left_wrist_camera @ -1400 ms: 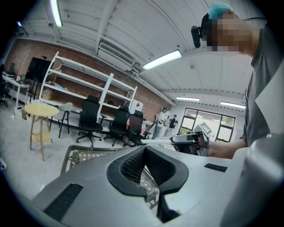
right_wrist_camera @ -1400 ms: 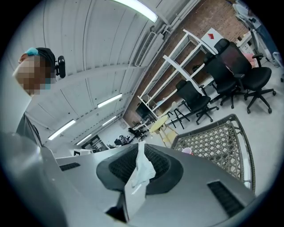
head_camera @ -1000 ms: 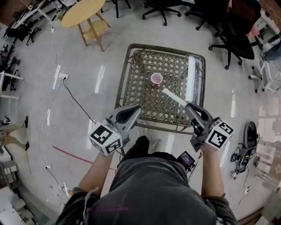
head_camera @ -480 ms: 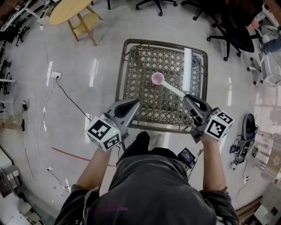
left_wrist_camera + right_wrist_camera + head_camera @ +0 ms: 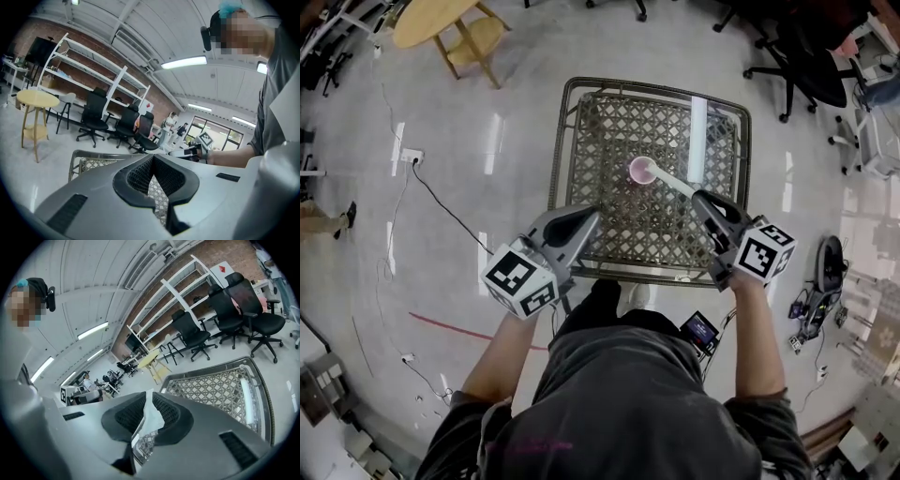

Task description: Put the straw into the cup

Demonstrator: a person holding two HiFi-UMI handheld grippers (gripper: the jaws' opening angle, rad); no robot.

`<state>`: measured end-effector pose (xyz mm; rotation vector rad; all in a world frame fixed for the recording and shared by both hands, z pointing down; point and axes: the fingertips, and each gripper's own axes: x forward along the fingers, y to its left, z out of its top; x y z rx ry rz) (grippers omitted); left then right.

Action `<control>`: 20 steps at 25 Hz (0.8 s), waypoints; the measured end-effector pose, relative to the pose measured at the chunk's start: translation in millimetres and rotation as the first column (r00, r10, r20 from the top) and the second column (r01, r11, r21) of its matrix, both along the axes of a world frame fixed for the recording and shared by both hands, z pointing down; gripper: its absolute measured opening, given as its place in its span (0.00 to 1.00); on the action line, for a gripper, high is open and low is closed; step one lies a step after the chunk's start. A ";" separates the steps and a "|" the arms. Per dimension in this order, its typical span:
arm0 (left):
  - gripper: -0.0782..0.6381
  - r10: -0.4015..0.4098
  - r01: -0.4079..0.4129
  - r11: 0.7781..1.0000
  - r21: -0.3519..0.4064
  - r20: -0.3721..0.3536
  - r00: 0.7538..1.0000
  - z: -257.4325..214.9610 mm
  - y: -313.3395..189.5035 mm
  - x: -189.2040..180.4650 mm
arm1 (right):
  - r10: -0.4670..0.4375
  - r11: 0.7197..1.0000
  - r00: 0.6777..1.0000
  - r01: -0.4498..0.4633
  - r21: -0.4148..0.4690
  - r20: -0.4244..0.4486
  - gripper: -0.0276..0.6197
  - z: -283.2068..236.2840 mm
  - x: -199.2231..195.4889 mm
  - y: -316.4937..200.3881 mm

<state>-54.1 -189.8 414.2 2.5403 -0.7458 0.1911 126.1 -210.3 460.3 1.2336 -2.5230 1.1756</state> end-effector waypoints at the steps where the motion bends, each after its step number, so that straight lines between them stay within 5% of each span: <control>1: 0.12 0.001 -0.001 1.000 -0.004 -0.001 1.000 2.1 -2.3 -0.5 | 0.000 1.000 1.000 0.000 -0.010 -0.007 0.12 5.4 0.1 -3.1; 11: 0.12 0.008 -0.009 0.999 -0.038 -0.019 1.000 20.4 -16.1 -6.7 | -0.031 0.995 0.993 0.020 -0.098 -0.116 0.12 58.9 -0.2 -25.2; 20: 0.12 0.000 -0.001 0.997 -0.072 -0.024 1.000 35.1 -24.3 -16.6 | -0.141 0.983 0.941 0.095 -0.158 -0.307 0.12 105.2 -6.0 -38.3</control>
